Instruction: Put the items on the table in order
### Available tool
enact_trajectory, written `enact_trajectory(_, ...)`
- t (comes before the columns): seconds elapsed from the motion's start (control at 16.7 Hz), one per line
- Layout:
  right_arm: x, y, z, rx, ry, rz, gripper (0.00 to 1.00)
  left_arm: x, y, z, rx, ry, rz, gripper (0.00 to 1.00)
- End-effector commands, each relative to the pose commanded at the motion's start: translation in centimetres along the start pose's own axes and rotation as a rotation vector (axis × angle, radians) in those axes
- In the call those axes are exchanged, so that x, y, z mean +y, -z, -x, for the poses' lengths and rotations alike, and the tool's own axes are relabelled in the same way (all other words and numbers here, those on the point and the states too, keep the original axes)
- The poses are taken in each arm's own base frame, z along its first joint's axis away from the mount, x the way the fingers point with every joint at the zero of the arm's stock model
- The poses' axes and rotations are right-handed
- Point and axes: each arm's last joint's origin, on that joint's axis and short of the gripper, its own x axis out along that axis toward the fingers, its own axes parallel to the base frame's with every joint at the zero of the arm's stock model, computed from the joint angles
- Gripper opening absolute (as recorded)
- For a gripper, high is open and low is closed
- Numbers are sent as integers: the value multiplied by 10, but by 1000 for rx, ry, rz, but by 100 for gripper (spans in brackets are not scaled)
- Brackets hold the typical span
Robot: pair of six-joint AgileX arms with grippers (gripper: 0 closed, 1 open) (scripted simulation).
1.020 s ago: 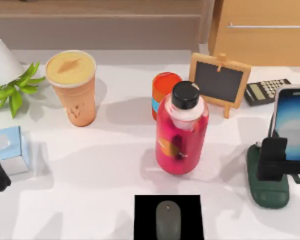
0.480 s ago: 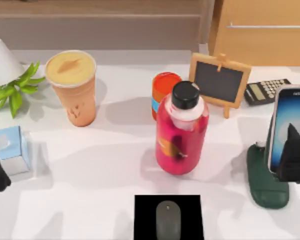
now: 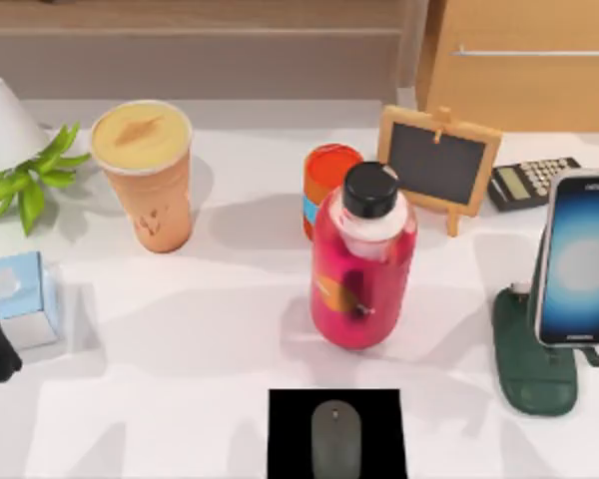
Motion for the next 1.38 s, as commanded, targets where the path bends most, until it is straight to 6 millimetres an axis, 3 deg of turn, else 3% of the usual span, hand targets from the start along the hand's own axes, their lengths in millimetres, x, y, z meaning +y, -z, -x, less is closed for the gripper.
enact_trajectory(0.36,-25,27,0,-100,9,44,100,0,0,0,0,0,0,100)
enact_trajectory(0.84,-26,28,0,-104,10,47,100,-2,0,-2,4,8,2,100)
enact_trajectory(1.38,-26,28,0,-104,10,47,100,-35,7,-37,135,97,2,100)
